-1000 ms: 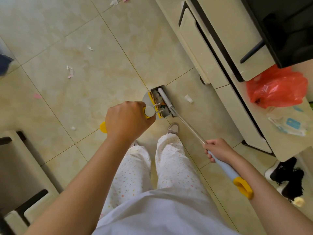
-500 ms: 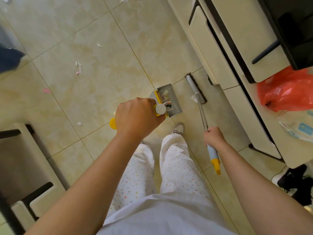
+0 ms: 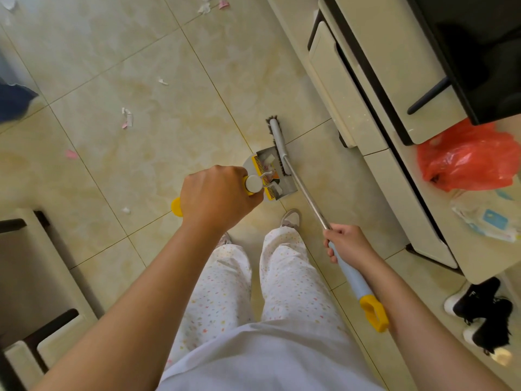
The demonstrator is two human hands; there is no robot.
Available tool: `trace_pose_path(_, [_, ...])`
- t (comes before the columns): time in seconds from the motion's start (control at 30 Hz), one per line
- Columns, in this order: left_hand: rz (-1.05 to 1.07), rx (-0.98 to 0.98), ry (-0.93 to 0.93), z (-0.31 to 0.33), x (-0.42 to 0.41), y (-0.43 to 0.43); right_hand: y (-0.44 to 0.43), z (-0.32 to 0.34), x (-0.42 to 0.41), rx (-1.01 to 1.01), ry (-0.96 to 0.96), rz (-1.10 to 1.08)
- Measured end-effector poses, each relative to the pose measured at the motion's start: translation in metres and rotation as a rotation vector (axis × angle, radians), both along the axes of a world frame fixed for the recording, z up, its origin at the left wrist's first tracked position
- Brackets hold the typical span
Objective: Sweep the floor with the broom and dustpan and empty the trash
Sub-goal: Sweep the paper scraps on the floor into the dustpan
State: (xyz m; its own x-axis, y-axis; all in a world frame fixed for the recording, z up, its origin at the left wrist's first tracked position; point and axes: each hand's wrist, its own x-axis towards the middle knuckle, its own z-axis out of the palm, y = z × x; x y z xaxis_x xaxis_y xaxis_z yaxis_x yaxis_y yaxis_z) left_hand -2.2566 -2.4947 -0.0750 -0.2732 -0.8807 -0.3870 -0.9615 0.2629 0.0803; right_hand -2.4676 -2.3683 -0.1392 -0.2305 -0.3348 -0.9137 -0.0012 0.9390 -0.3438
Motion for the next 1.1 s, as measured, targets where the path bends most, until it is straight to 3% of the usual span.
trace_pose_path(0.2, [0.075, -0.015, 0.004, 0.002, 0.022, 0.012, -0.012, -0.010, -0.007, 0.046, 0.116, 0.104])
trace_pose_path(0.4, [0.379, -0.029, 0.053, 0.004, 0.054, 0.045, -0.021, -0.010, -0.007, 0.094, 0.144, 0.216])
trace_pose_path(0.63, [0.636, -0.062, 0.071, 0.009, 0.096, 0.085, -0.037, 0.000, 0.037, 0.126, 0.152, 0.551])
trace_pose_path(0.9, [0.903, -0.066, 0.118, 0.019, 0.194, 0.140, -0.038, 0.020, 0.144, 0.090, 0.123, 0.843])
trace_pose_path(1.1, [1.013, -0.076, 0.131, 0.027, 0.273, 0.182, -0.026, 0.033, 0.237, 0.082, 0.125, 0.933])
